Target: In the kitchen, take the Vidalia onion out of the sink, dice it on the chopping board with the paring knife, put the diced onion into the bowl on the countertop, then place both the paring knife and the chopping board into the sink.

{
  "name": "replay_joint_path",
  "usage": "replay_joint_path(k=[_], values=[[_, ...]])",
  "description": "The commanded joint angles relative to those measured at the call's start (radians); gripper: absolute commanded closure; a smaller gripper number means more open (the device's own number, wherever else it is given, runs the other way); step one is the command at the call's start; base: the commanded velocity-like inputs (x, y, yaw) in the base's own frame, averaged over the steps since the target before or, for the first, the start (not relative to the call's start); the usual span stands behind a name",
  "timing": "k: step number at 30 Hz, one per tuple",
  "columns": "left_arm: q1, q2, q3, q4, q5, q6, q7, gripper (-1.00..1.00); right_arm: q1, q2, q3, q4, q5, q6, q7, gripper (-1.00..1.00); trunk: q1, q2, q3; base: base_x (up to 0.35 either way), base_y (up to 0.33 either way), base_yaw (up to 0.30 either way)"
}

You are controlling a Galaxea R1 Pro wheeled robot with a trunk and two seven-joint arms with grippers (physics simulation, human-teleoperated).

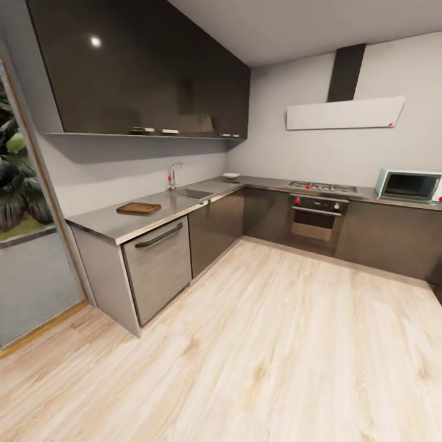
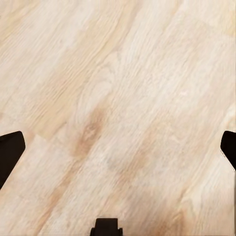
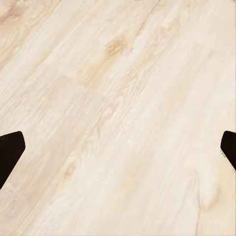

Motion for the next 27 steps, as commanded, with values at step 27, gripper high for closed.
replay_joint_path(k=[27], values=[[0.000,0.000,0.001,0.000,0.000,-0.002,0.001,-1.00,0.000,0.000,0.000,0.000,0.000,-0.003,0.000,-1.00,0.000,0.000,-0.001,0.220,-0.245,0.228]])
